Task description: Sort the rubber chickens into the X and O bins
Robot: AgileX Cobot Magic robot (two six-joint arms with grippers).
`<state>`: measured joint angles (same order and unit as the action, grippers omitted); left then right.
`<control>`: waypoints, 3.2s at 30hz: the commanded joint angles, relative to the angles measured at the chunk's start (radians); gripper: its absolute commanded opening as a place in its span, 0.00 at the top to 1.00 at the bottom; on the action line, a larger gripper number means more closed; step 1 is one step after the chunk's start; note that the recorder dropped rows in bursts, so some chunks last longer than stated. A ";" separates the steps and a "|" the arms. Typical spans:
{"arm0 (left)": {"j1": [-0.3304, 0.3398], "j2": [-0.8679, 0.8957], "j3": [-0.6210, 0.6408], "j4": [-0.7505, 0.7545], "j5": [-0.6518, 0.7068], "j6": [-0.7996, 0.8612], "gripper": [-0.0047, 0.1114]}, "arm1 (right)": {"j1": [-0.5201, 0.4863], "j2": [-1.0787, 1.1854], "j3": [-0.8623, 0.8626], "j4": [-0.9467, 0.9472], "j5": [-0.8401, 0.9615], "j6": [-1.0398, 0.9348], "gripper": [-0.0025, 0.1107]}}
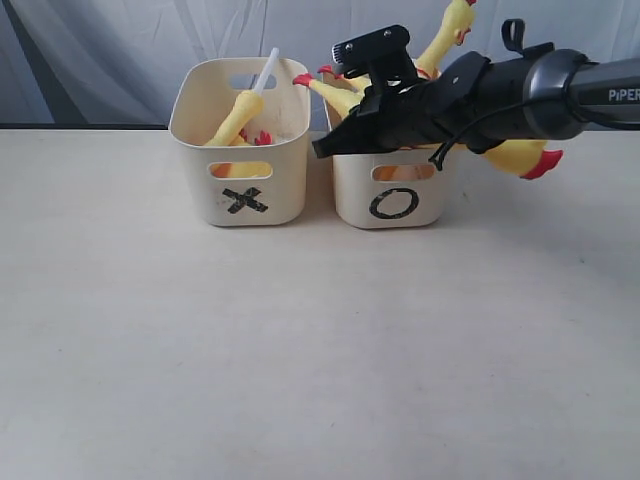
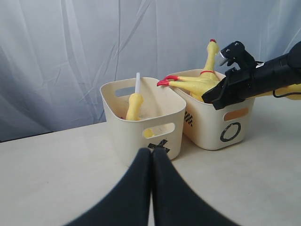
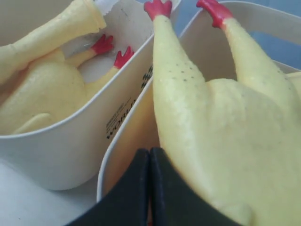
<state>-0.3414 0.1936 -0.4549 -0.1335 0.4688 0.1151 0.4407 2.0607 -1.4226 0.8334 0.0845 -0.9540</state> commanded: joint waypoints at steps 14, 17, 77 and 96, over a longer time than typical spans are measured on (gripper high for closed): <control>0.000 -0.008 0.006 0.003 0.003 -0.002 0.96 | -0.009 -0.148 0.010 0.010 0.021 0.016 0.98; 0.000 -0.008 0.006 0.003 0.003 -0.002 0.96 | -0.009 -0.183 0.012 0.008 0.041 0.016 0.98; 0.000 -0.008 0.006 0.113 0.123 -0.002 0.96 | -0.241 -1.612 0.993 0.154 -0.069 0.013 0.98; 0.000 -0.008 0.006 0.113 0.123 0.000 0.96 | -0.241 -1.809 1.029 0.166 0.175 0.013 0.98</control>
<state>-0.3414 0.1936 -0.4549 -0.0217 0.5957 0.1167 0.2044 0.2573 -0.3966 1.0012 0.2581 -0.9396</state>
